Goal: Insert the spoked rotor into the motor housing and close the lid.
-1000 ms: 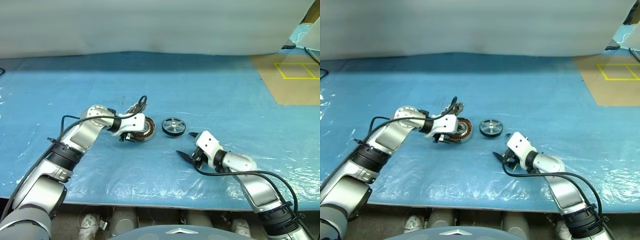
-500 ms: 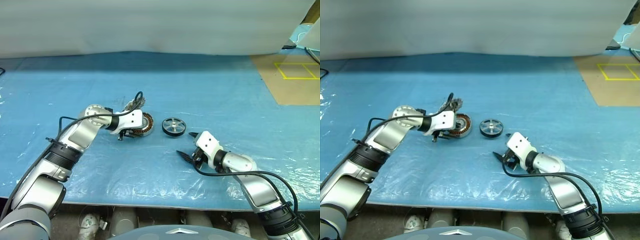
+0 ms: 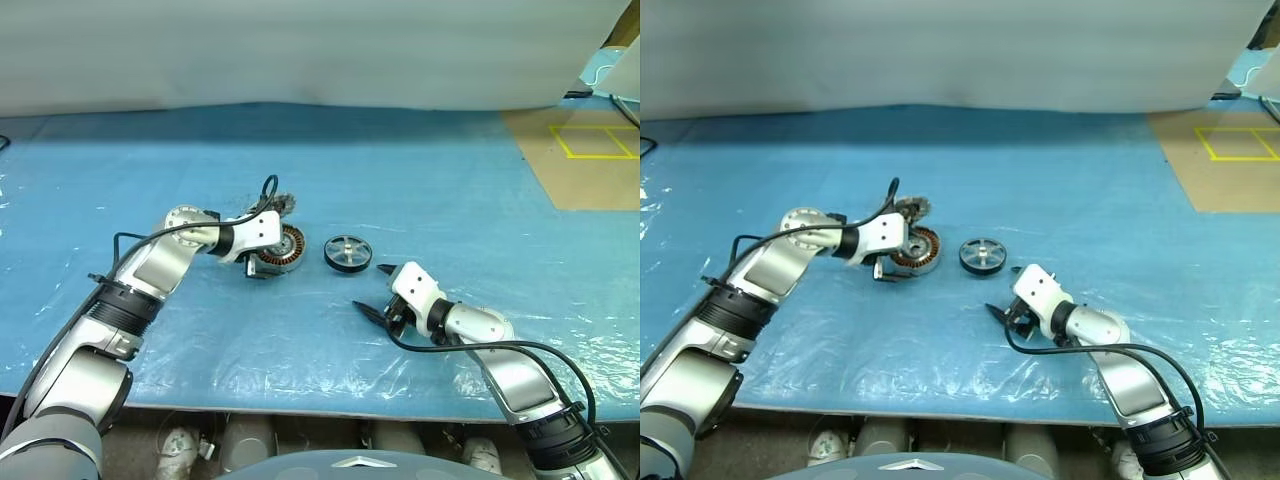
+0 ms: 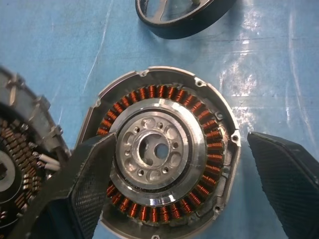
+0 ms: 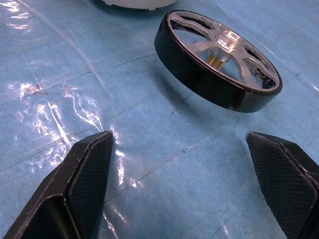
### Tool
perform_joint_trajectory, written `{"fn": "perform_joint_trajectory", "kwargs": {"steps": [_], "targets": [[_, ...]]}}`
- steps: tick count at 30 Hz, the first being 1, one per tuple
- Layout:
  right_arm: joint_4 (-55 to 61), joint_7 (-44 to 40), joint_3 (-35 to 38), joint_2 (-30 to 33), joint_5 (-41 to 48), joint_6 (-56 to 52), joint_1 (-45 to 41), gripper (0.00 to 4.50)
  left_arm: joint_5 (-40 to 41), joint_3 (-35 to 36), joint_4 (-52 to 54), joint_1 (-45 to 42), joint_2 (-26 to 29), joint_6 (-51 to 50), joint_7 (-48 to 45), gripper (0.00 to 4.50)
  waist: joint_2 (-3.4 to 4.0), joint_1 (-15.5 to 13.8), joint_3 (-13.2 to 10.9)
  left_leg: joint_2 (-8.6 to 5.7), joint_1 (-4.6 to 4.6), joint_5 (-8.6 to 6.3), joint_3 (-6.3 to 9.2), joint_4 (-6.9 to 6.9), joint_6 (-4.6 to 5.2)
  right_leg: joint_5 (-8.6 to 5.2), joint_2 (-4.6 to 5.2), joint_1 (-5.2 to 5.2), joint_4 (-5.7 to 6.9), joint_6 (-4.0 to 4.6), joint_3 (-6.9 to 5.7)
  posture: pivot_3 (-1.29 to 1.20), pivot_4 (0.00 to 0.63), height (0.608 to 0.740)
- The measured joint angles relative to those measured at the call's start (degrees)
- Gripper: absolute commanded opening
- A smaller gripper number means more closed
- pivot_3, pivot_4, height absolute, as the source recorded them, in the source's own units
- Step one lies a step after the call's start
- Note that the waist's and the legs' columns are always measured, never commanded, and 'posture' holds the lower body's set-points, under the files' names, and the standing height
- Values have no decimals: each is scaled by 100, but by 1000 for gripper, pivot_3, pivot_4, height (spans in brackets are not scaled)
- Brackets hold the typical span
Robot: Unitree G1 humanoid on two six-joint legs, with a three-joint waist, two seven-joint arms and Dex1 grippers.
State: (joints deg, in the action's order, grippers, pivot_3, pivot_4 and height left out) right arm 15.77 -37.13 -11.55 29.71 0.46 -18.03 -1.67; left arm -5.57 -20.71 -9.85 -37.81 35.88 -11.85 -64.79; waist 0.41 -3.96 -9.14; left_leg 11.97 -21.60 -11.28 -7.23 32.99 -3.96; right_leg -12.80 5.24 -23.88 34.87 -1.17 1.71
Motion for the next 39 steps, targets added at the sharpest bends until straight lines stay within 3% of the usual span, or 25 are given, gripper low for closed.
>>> {"fn": "perform_joint_trajectory", "kwargs": {"steps": [18, 30, 35, 38, 39], "targets": [[-29, 74, -14, -10, -30, 25, 35, 4500, -782, -350, -283, -265, -131, -191, 189, 4460, 0, -5, 0, 0, 46, -1, 1, -2, 0, -1, 3, 53, -5, 0, 0, 0, 150, 740], [-29, 98, -32, -13, -29, 35, 47, 4500, -800, -350, -108, -222, -23, -259, -81, 4460, 0, 1, 0, -1, 49, -1, 0, -17, 0, -2, 4, 57, -14, 1, 0, 0, 150, 740], [-24, 110, -39, -12, -29, 57, 78, 4500, -796, -325, -6, -70, 93, 46, -217, 3272, 4, 4, 3, -1, 48, -1, -1, -25, 0, -3, 3, 59, -17, 1, 1, 0, 150, 740], [-22, 118, -34, -2, -30, 60, 86, 4500, -799, -303, 4, -27, 112, 166, -219, 3272, 7, -5, 10, -3, 52, -1, -2, -31, 0, -5, 7, 61, -23, 1, 0, 0, 150, 740], [-22, 121, -34, -2, -33, 60, 86, 4500, -802, -305, -5, -25, 109, 199, -220, 3077, 7, -10, 11, -3, 54, -1, -1, -30, 0, -5, 7, 60, -24, 1, -1, 0, 150, 740]]}}
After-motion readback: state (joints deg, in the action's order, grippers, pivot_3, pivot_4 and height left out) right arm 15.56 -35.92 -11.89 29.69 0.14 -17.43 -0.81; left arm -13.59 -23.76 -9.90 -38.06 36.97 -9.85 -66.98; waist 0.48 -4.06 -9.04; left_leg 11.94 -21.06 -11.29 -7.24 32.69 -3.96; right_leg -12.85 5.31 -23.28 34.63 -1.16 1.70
